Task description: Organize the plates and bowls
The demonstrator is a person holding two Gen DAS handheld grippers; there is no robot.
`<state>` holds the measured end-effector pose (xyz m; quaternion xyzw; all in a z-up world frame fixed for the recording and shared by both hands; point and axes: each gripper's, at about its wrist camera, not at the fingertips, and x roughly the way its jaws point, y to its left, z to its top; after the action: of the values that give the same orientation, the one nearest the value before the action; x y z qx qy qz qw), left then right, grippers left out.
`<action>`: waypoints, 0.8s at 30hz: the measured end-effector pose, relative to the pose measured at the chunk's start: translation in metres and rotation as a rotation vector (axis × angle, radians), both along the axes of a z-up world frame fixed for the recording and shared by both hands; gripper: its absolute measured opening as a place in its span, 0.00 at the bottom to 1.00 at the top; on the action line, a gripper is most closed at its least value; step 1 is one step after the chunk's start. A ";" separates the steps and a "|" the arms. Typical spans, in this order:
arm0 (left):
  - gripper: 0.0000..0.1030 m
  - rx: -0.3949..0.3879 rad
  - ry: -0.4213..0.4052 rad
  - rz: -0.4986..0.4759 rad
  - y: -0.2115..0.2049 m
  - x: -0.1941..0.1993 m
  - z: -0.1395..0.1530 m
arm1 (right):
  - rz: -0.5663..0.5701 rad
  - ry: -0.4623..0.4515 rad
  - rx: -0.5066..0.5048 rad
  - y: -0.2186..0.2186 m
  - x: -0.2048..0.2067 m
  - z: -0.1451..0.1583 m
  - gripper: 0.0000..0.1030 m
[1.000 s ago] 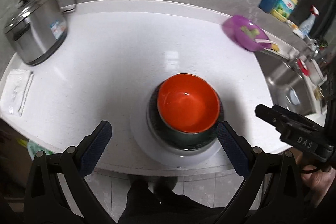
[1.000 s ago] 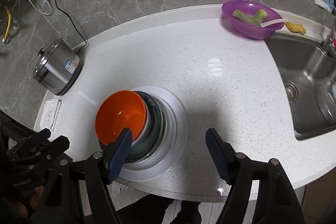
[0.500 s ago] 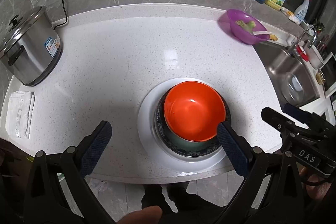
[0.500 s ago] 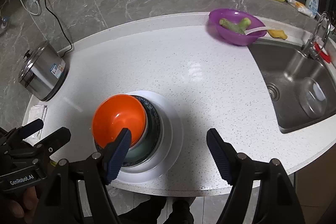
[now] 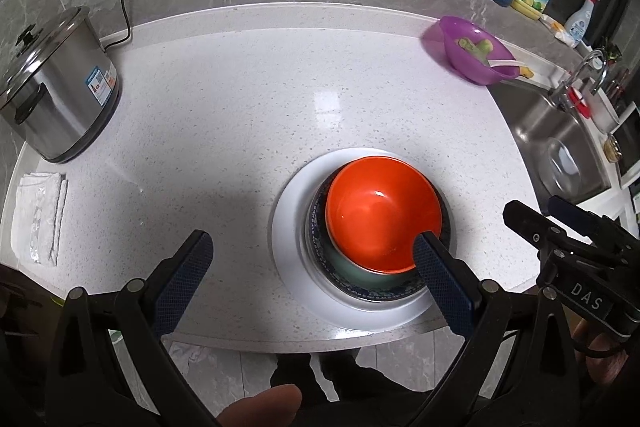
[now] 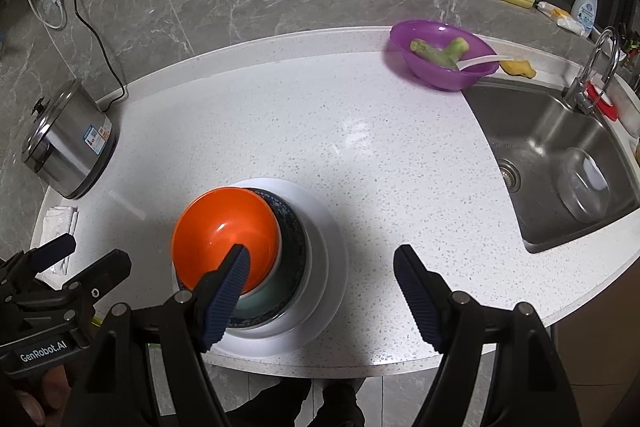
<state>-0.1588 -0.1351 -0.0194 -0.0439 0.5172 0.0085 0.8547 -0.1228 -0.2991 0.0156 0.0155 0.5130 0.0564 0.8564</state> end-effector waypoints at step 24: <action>0.98 0.012 -0.070 0.031 0.002 0.001 0.029 | 0.018 -0.077 -0.016 0.008 0.001 0.031 0.75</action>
<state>-0.1582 -0.1335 0.0098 -0.0469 0.4863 0.0235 0.8722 -0.1216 -0.2915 0.0464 0.0019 0.4802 0.0606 0.8751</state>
